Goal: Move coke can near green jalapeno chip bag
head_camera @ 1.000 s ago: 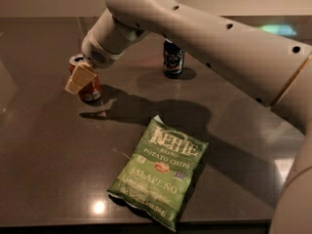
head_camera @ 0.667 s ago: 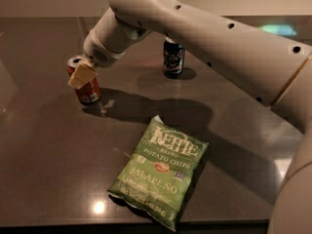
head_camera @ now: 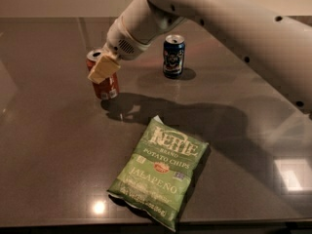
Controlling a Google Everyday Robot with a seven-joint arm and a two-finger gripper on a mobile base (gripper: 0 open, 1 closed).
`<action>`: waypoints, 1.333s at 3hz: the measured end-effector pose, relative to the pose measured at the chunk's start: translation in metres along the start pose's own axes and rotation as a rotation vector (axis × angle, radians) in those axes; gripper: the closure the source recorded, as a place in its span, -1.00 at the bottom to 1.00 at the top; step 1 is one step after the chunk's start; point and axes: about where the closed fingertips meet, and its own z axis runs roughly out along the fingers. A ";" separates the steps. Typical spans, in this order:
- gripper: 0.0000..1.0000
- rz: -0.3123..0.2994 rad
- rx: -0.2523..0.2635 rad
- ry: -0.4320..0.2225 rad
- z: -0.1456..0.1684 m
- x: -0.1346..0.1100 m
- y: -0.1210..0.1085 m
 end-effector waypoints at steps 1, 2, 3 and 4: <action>1.00 0.027 -0.035 0.024 -0.040 0.028 0.021; 1.00 0.045 -0.049 0.008 -0.070 0.050 0.046; 1.00 0.050 -0.032 -0.020 -0.087 0.068 0.064; 1.00 0.051 -0.015 -0.042 -0.090 0.079 0.069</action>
Offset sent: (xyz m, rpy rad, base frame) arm -0.0957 -0.1298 0.0074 0.0393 0.0978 -0.0222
